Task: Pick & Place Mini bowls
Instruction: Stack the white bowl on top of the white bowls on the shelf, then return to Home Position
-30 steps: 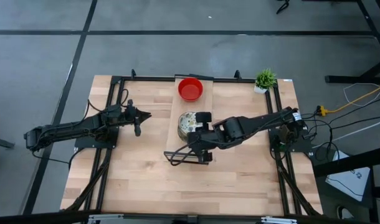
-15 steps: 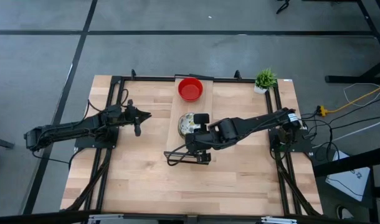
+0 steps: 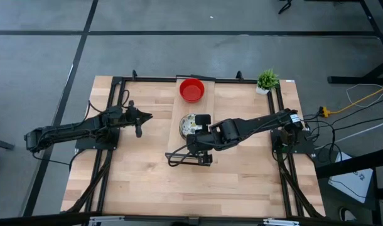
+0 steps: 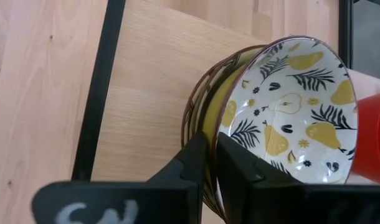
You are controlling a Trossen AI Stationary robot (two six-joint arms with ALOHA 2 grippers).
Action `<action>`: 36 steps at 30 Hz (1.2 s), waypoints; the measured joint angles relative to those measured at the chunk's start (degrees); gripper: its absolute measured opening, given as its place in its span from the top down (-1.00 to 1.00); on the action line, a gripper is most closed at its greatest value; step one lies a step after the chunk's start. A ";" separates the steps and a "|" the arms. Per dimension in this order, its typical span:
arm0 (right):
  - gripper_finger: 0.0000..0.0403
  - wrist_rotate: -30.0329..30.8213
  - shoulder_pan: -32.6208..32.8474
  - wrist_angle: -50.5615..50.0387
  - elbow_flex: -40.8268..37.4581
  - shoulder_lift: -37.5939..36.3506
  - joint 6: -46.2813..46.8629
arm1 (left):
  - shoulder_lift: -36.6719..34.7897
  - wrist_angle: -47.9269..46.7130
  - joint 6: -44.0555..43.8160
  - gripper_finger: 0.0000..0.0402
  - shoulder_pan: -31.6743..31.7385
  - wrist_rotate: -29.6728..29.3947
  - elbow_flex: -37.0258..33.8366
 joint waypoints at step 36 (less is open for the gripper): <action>0.22 0.39 -0.02 -0.24 -0.02 -0.67 4.13 | -0.02 0.00 0.00 0.79 0.02 0.00 0.01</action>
